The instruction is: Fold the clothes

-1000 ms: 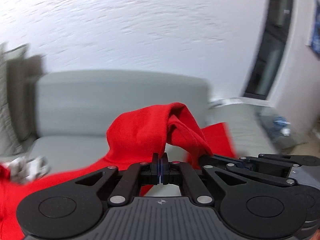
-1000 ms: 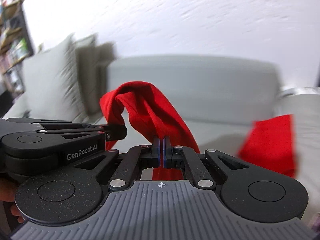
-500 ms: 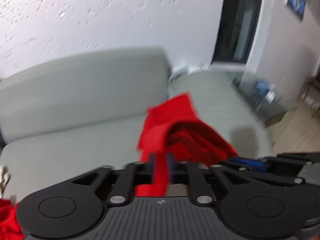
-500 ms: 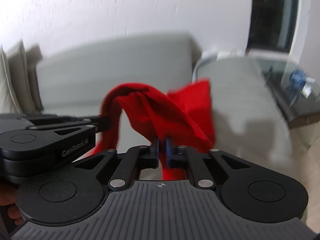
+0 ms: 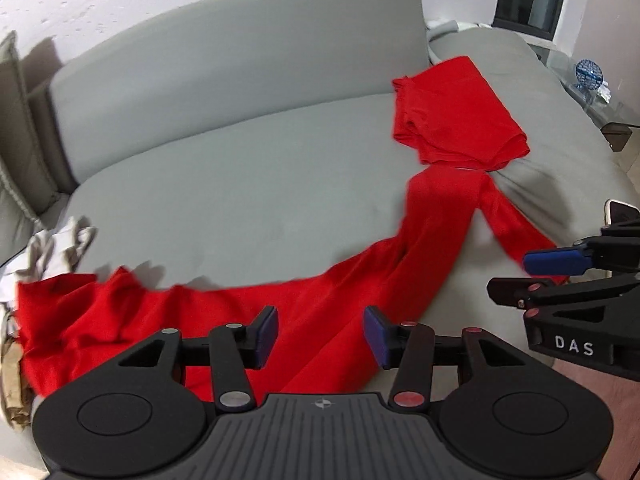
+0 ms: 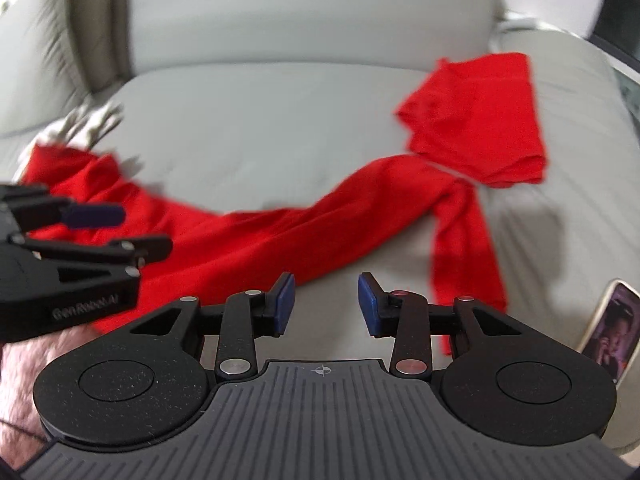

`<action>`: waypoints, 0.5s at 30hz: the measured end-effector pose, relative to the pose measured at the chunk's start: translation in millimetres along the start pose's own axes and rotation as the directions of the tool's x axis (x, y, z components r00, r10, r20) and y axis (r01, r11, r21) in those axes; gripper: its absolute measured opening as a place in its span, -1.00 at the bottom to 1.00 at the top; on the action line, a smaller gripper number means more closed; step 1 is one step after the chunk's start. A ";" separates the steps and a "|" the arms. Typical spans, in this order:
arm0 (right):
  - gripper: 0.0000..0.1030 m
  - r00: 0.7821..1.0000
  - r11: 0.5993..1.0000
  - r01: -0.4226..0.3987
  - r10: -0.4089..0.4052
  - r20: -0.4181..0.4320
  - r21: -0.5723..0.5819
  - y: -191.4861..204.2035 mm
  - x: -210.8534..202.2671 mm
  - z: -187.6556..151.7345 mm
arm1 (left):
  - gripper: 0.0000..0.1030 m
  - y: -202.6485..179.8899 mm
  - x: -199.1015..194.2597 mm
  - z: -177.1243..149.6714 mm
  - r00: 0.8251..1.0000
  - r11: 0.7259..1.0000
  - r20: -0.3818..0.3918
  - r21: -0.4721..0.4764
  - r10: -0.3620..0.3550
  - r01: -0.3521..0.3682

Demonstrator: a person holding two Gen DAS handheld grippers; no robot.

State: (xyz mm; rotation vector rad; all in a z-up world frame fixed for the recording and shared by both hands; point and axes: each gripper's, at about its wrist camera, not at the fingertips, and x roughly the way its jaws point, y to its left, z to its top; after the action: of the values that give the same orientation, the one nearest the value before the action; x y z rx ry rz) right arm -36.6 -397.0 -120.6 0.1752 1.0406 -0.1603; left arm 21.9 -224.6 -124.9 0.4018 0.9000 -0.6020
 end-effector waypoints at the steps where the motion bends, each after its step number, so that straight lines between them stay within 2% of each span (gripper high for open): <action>1: -0.16 1.000 1.000 -0.007 0.007 0.003 -0.026 10.0 -1.5 0.5 | -0.09 6.3 -4.0 -4.7 1.000 1.000 0.010 -0.004 0.011 -0.011; 4: -0.15 1.000 0.996 -0.024 0.025 0.008 -0.084 33.7 -4.5 3.5 | -0.08 21.6 -16.1 -20.0 0.999 0.999 0.013 0.008 0.032 -0.033; 7: -0.14 0.999 0.989 -0.048 0.049 0.001 -0.142 58.8 -9.0 4.1 | -0.08 42.6 -27.8 -35.2 0.997 0.997 -0.026 0.044 0.070 -0.069; 10: -0.12 0.998 0.975 -0.064 0.063 -0.009 -0.214 79.8 -14.7 7.0 | -0.07 79.7 -42.0 -61.7 0.991 0.991 -0.070 0.067 0.116 -0.112; 12: -0.06 0.998 0.963 -0.070 0.069 -0.013 -0.261 90.2 -18.4 8.8 | -0.06 109.3 -57.9 -65.7 0.985 0.986 -0.082 0.075 0.152 -0.146; 14: -0.04 0.997 0.947 -0.077 0.076 -0.013 -0.311 102.7 -20.3 11.9 | 0.03 136.3 -71.7 -69.8 0.979 0.981 -0.090 0.082 0.185 -0.178; 15: -0.04 0.997 0.939 -0.081 0.082 -0.013 -0.333 109.5 -20.3 13.9 | 0.14 143.3 -74.1 -71.4 0.977 0.979 -0.089 0.079 0.194 -0.187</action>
State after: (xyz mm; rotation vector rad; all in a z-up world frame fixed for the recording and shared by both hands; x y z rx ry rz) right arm -11.6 -292.4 -88.7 -0.0900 1.0419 0.0929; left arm 34.9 -51.4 -93.5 0.5781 0.9221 -0.4417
